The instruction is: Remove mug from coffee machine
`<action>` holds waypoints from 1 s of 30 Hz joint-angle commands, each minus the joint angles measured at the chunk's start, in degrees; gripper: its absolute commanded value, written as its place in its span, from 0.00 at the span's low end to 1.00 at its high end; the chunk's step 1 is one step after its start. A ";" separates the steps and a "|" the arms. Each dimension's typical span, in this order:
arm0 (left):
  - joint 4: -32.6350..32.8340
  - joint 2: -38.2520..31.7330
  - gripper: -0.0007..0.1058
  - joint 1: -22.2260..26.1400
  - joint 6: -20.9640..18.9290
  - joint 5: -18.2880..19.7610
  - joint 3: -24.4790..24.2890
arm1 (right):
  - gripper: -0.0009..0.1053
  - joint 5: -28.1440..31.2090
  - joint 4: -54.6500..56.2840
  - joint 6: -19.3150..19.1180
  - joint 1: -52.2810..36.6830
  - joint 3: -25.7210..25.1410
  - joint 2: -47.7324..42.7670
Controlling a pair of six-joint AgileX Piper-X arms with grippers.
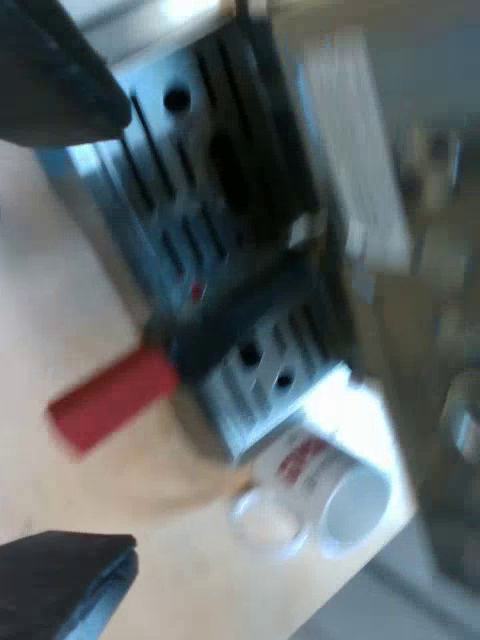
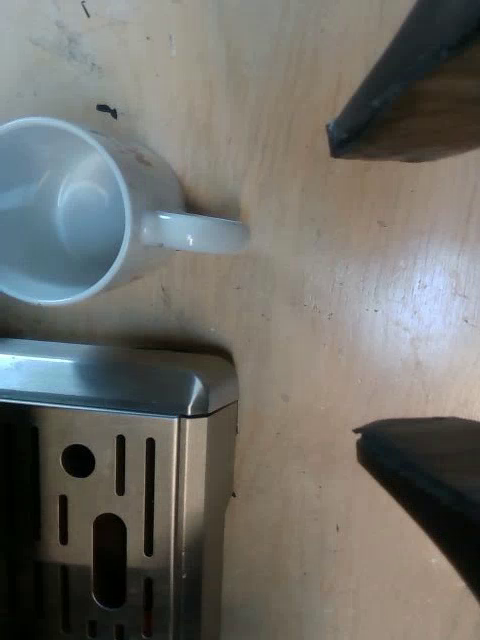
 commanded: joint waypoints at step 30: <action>5.93 -18.03 0.75 10.91 3.10 -17.24 -0.98 | 0.55 2.97 -9.31 -14.80 -24.77 -0.27 -24.59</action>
